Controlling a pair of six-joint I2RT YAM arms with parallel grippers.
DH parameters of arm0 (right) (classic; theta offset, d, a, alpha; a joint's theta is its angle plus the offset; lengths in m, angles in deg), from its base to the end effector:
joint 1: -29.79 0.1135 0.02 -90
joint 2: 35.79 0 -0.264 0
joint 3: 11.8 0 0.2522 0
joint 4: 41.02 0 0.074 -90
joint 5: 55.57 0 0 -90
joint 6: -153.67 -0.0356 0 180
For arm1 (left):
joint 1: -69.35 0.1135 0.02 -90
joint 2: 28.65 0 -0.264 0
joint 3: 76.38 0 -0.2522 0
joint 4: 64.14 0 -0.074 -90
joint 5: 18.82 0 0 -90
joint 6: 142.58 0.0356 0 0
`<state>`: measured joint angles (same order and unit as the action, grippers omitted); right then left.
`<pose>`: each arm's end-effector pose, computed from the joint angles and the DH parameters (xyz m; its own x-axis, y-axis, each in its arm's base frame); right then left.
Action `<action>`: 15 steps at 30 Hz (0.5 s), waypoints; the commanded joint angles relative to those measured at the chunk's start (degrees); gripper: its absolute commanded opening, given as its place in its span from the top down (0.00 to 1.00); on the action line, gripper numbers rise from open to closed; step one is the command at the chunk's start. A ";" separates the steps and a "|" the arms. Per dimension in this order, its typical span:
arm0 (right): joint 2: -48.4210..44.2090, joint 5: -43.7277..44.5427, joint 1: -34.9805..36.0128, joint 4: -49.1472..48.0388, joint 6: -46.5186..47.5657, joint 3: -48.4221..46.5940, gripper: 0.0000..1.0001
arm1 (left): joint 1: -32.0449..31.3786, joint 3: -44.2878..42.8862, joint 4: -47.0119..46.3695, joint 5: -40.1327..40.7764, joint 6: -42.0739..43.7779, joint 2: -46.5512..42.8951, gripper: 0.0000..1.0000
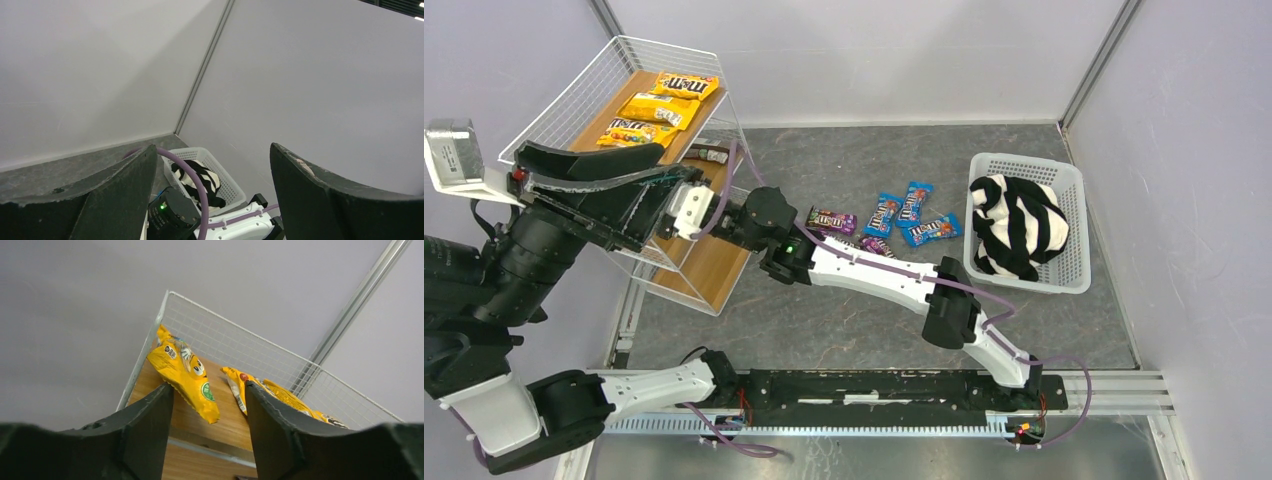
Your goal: Place and organize the candy bags onto the shelf
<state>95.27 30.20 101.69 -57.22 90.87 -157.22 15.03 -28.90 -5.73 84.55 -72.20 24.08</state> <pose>0.1628 0.5065 0.4308 0.5828 0.3158 -0.7487 -0.7884 0.4428 -0.4270 0.0102 -0.0001 0.6114 -0.0229 -0.5282 -0.8488 0.6975 0.5998 -0.3921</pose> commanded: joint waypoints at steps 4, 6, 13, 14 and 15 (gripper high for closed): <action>-11.47 2.91 1.92 -0.20 0.91 9.68 0.28 | 0.45 -6.89 7.38 6.20 0.95 4.14 0.11; -14.41 3.82 1.90 0.31 -0.55 12.55 0.27 | 0.45 -7.98 10.53 9.19 1.07 4.44 0.11; -28.18 3.53 2.02 -0.44 -7.11 29.48 0.26 | 0.45 -6.85 19.19 20.45 -1.87 3.51 0.12; -29.85 3.78 2.01 -1.62 -7.62 32.60 0.24 | 0.45 -6.50 20.30 21.41 -2.17 3.72 0.12; -31.26 3.79 2.01 -1.58 -7.77 34.07 0.24 | 0.49 -6.40 21.52 22.08 -2.76 4.17 0.12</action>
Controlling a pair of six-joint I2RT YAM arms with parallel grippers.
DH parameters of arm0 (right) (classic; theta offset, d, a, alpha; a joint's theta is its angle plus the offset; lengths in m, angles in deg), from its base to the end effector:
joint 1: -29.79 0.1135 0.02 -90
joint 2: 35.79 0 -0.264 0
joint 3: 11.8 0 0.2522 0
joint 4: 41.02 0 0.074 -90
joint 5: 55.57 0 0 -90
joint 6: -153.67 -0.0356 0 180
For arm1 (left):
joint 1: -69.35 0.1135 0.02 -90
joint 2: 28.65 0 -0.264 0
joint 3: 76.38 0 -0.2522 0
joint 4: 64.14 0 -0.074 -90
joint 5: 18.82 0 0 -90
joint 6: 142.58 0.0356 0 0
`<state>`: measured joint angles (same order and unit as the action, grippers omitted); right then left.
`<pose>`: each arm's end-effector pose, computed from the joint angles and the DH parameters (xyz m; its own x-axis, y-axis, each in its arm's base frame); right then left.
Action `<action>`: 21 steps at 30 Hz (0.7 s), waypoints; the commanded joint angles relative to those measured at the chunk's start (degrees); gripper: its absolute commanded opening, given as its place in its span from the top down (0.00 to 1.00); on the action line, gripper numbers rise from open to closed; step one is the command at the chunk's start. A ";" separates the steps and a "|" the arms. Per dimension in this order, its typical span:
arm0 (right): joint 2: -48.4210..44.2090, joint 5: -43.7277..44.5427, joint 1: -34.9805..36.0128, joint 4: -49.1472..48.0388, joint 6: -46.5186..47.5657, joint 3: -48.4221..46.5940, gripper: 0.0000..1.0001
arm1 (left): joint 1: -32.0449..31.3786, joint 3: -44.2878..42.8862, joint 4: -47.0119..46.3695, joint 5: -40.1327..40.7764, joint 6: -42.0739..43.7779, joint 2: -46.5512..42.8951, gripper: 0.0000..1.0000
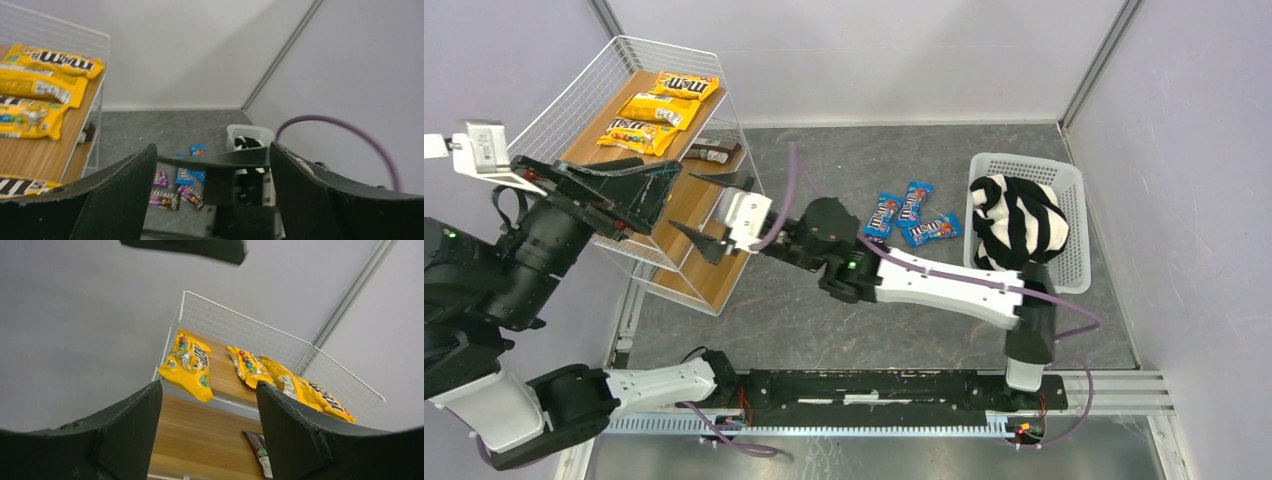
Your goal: Place and organize the candy bags onto the shelf
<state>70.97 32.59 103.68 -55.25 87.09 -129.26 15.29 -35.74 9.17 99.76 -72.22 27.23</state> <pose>0.1219 0.4262 0.4593 0.4922 0.2725 -0.8267 -0.8421 0.3898 -0.3729 0.0162 0.0066 0.6012 -0.0485 -0.4360 -0.8986 0.4442 0.7964 -0.4104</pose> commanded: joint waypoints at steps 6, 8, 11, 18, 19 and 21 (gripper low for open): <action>-13.73 7.85 -0.07 -2.50 -8.31 15.61 0.23 | 0.19 -3.73 14.65 9.14 -5.95 4.90 0.20; -17.29 8.99 -0.30 -3.81 -9.69 21.38 0.23 | 0.23 -6.57 19.99 11.28 -6.91 7.12 0.20; -22.04 8.96 -0.71 -6.62 -10.64 30.36 0.22 | 0.24 -7.89 24.24 13.49 -5.93 8.95 0.19; -28.62 9.78 -2.59 -6.15 -14.03 41.94 0.22 | 0.27 -5.55 24.31 22.75 -2.56 8.94 0.23; -29.38 10.38 -2.76 -5.96 -14.39 43.01 0.22 | 0.34 -5.23 24.30 23.25 -2.44 9.24 0.24; -30.61 11.25 -3.04 -6.09 -14.91 45.26 0.22 | 0.28 -3.67 24.30 23.97 -3.09 9.87 0.27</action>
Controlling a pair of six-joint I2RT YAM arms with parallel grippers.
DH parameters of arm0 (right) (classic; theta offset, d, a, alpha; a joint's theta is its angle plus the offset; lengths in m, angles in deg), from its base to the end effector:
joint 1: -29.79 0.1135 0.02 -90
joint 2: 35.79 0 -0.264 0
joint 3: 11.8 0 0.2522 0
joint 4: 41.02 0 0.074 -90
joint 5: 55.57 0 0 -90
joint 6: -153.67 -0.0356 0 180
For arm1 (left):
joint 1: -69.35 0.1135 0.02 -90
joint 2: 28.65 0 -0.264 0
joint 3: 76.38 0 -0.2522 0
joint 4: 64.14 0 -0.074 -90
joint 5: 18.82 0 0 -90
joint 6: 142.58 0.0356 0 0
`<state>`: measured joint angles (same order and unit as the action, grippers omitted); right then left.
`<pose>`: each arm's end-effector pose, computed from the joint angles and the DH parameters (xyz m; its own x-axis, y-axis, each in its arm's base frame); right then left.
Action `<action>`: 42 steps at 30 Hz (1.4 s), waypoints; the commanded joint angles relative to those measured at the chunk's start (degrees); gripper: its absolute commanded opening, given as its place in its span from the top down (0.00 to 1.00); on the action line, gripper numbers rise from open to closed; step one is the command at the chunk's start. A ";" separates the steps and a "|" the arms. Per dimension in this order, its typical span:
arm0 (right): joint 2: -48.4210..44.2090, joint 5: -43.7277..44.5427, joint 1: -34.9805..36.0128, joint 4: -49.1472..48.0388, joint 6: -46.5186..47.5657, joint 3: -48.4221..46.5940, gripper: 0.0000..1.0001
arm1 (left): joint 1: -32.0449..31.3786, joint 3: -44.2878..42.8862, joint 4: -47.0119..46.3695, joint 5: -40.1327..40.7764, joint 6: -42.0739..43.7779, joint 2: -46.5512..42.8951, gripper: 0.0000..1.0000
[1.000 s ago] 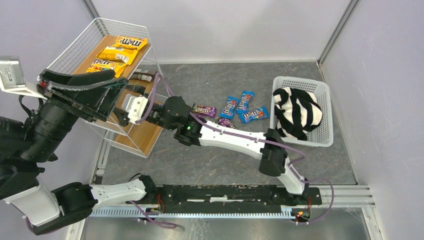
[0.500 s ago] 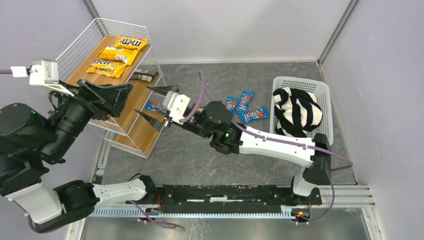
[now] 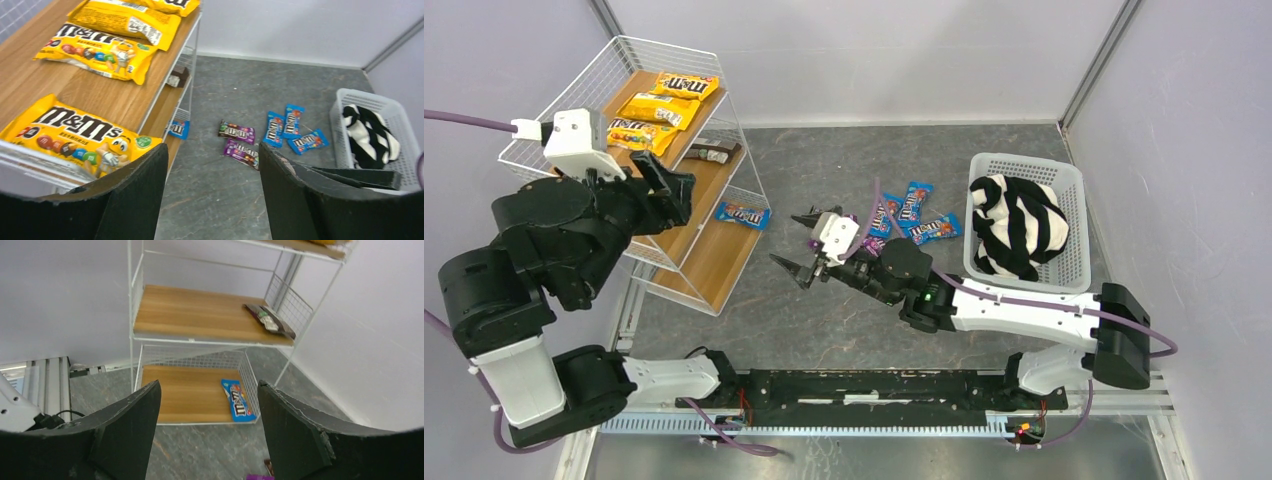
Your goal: Place and organize the candy bags onto the shelf
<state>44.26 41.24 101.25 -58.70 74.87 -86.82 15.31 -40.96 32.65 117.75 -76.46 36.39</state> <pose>0.1097 0.3137 0.3754 0.2440 0.1210 -0.9622 -0.8739 0.4576 -0.1640 0.0494 -0.0240 0.5717 -0.2196 -0.1712 -0.9604 0.0659 0.9796 -0.1897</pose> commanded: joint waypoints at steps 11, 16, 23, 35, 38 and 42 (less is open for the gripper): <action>-6.55 3.57 -2.31 -3.28 -5.73 9.06 0.22 | 2.85 12.37 0.82 16.08 -7.64 -1.39 0.37; -6.75 3.17 -2.64 -4.55 -6.41 10.82 0.22 | 4.27 13.99 0.83 19.30 -10.26 -0.03 0.39; -8.46 3.12 -3.42 -4.89 -6.85 14.05 0.22 | 7.99 16.84 0.82 21.14 -11.85 1.73 0.41; -11.85 2.50 -5.36 -5.46 -7.94 18.20 0.22 | 11.72 23.26 -5.36 23.96 -8.51 -0.75 0.39; -12.69 2.94 -5.64 -5.56 -8.38 19.29 0.22 | 12.56 23.36 -7.57 25.09 -5.97 -0.71 0.39; -13.41 3.21 -6.06 -5.48 -8.83 20.03 0.22 | 13.73 24.77 -12.92 25.00 -1.00 -0.75 0.37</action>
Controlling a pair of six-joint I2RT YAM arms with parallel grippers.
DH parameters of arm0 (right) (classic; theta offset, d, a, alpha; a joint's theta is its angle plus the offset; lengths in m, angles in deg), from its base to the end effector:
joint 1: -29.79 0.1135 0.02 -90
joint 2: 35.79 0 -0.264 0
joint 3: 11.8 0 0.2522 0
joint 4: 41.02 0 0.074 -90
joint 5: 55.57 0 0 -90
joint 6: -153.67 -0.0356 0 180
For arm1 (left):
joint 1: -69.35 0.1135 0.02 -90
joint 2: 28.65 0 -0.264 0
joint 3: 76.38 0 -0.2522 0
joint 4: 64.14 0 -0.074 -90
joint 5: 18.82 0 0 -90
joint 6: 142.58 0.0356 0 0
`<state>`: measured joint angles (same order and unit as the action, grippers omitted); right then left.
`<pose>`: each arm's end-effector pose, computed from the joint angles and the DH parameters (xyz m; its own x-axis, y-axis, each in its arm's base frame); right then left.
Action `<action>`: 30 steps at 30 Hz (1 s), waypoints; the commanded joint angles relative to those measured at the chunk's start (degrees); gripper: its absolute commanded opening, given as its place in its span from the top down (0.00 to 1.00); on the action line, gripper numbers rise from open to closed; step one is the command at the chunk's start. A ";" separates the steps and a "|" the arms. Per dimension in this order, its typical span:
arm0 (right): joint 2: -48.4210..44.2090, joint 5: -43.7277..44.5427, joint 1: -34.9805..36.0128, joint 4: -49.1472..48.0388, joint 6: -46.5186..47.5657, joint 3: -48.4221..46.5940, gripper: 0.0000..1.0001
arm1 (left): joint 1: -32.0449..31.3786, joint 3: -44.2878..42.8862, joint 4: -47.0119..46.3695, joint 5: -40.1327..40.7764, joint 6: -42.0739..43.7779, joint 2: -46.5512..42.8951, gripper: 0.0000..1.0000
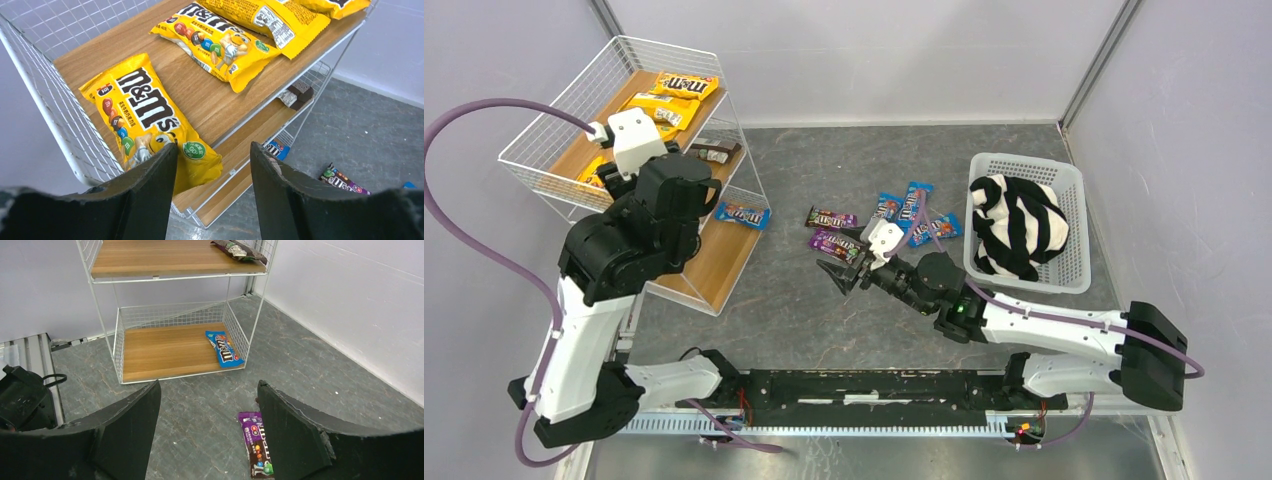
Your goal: Place and organize the candy bags onto the shelf
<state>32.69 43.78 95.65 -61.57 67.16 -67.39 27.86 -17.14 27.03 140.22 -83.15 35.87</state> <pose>0.1186 0.2506 0.3174 0.1052 0.0879 -0.9906 -0.8297 0.5569 -0.0387 0.1102 -0.0531 0.5118 -0.1981 -0.0676 -0.9778 -0.5079 0.8603 0.0434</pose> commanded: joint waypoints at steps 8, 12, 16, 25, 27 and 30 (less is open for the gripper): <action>-3.81 1.59 -0.76 -1.82 -1.29 1.65 0.22 | 7.17 5.43 -15.40 -0.24 12.19 -1.35 0.36; -4.32 1.73 -0.82 -1.66 -1.29 2.09 0.22 | 11.39 8.64 -18.71 -3.59 14.45 -2.10 0.35; -4.07 1.84 -1.00 -1.56 -1.38 2.43 0.22 | 15.06 11.50 -22.72 -6.19 17.63 -3.08 0.35; -2.76 1.63 -1.60 -1.82 -1.93 3.06 0.22 | 16.24 12.84 -29.62 -9.93 24.13 -5.53 0.35; -2.31 1.50 -1.85 -1.90 -2.12 3.06 0.22 | 16.15 13.00 -30.67 -8.89 26.39 -5.98 0.35; -1.81 0.90 -2.13 -2.42 -2.71 3.39 0.21 | 16.25 13.00 -32.30 -9.49 28.76 -6.98 0.35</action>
<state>30.20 44.87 94.08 -61.50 65.76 -64.94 43.62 -4.22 -1.12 130.64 -61.36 30.95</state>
